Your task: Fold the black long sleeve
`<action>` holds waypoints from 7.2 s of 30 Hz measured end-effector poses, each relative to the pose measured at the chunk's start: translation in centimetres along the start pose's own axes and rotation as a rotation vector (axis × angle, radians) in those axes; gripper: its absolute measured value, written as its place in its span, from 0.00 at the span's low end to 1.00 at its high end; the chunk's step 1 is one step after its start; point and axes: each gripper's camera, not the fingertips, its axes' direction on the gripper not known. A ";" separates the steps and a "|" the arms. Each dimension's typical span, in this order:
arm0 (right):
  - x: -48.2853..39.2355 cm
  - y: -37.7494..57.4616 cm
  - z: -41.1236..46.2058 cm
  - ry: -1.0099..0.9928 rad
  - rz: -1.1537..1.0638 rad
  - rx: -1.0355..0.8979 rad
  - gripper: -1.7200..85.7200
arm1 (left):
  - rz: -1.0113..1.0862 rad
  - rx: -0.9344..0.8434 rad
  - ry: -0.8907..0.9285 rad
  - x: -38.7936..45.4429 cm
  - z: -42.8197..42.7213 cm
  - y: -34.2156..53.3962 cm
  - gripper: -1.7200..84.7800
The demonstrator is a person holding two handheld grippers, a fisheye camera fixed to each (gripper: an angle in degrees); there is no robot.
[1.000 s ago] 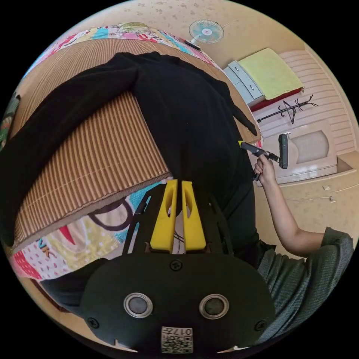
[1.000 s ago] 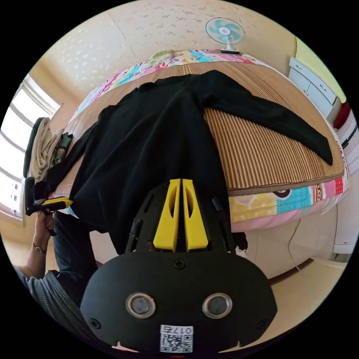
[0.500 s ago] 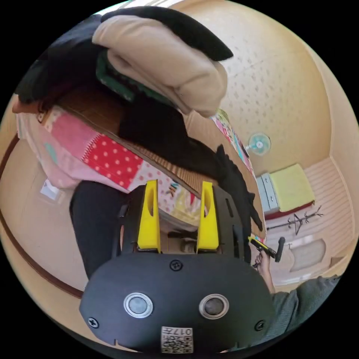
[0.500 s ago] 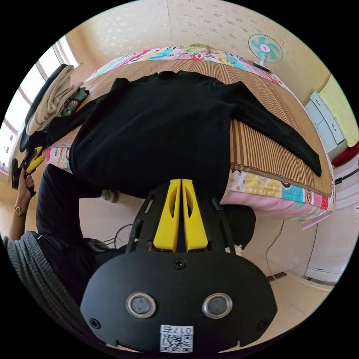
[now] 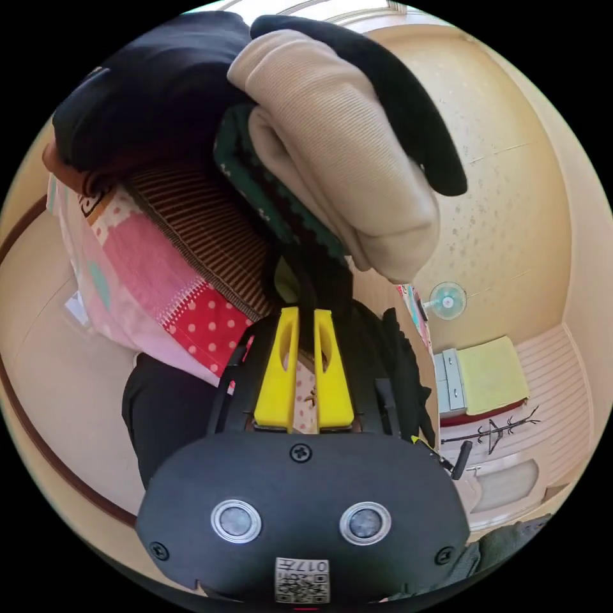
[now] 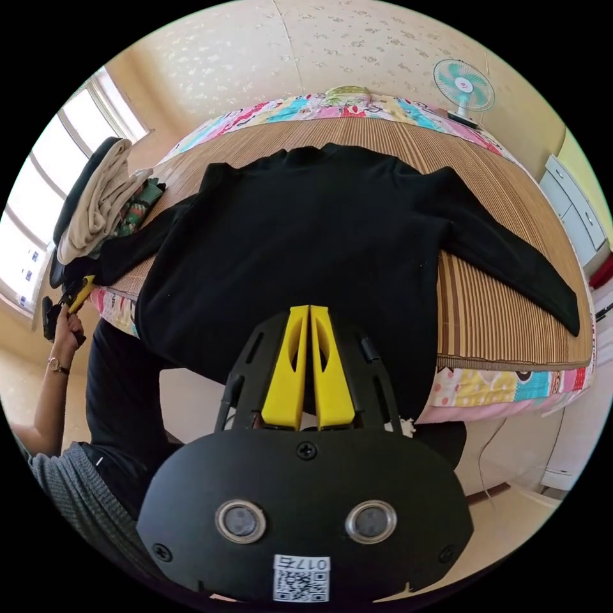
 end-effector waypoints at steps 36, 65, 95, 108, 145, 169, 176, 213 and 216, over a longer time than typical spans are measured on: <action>15.4 1.5 6.4 -0.194 0.244 0.375 0.02 | 0.737 -0.423 0.253 34.6 27.3 15.9 0.15; 17.5 1.3 5.1 -0.137 0.223 0.391 0.02 | 0.709 -0.263 -0.273 28.2 34.1 13.3 0.11; 29.9 3.3 0.8 -0.823 0.388 0.403 0.03 | 0.721 -0.249 -0.272 26.0 33.9 9.4 0.11; 50.6 1.7 -7.5 -0.487 0.918 0.442 0.12 | 0.760 -0.236 -0.295 25.7 34.5 8.5 0.11; 4.4 -7.8 -1.2 0.062 0.028 0.266 0.08 | 0.742 -0.240 -0.267 25.0 32.4 7.1 0.11; 5.6 -8.4 -1.5 0.076 0.062 0.194 0.03 | 0.710 -0.310 -0.250 27.3 31.1 5.9 0.11; 5.9 -0.8 -5.3 -0.058 0.016 0.257 0.04 | 0.621 -0.286 0.048 25.6 22.5 7.1 0.03; 15.3 -14.3 2.8 -0.322 0.170 0.210 0.03 | 0.684 -0.283 0.083 34.6 30.8 -4.0 0.11; 15.5 -14.3 2.9 -0.333 0.174 0.210 0.03 | 0.685 -0.319 -0.043 36.8 34.8 -6.3 0.13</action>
